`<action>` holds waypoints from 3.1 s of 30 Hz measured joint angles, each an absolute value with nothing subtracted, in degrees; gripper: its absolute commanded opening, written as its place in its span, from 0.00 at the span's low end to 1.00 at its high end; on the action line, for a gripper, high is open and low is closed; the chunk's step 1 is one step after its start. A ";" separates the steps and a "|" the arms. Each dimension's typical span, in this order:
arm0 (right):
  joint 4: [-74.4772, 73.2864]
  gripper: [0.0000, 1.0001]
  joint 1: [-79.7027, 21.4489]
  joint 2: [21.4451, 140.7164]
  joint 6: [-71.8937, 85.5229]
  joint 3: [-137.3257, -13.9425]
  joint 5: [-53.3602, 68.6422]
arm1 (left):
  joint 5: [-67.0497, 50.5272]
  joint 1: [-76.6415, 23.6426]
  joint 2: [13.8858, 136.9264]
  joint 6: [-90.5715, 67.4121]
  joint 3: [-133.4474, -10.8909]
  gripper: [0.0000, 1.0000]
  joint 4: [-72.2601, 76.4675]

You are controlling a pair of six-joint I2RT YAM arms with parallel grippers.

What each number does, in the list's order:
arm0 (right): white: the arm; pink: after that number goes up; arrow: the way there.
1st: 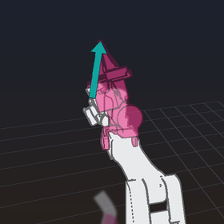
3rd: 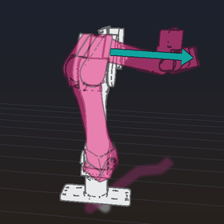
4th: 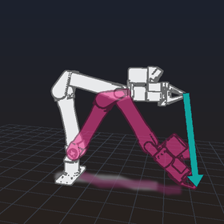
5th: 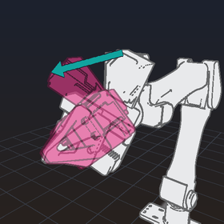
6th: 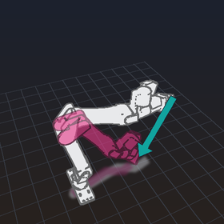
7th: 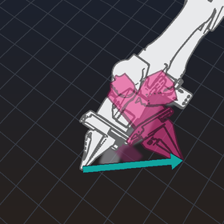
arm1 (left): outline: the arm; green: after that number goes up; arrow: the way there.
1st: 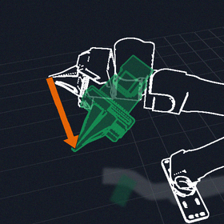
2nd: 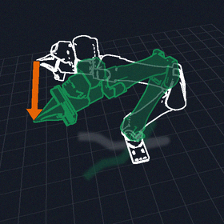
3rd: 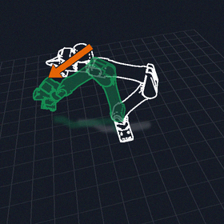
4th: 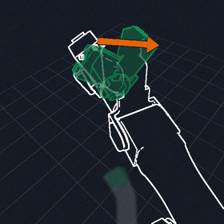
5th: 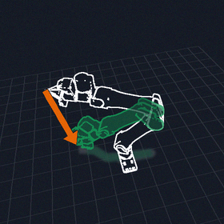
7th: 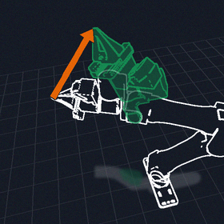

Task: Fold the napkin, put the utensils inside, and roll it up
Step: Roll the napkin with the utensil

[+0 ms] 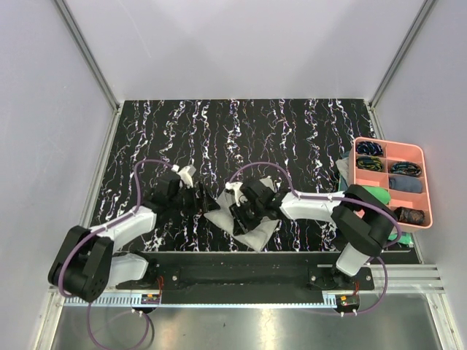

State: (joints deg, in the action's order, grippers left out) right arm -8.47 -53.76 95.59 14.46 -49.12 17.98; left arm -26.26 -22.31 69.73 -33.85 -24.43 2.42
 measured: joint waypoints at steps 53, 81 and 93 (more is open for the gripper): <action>-17.45 0.65 -46.15 91.18 14.66 -57.71 24.03 | -27.24 -25.19 85.47 -30.89 -29.78 0.00 9.43; -12.84 0.50 -71.31 99.24 2.96 -55.75 -17.02 | -26.44 -25.19 83.70 -31.59 -31.92 0.00 -0.45; -1.93 0.19 -63.86 96.40 7.92 -48.93 -1.06 | -25.34 -22.22 73.91 -32.95 -29.82 0.76 -1.65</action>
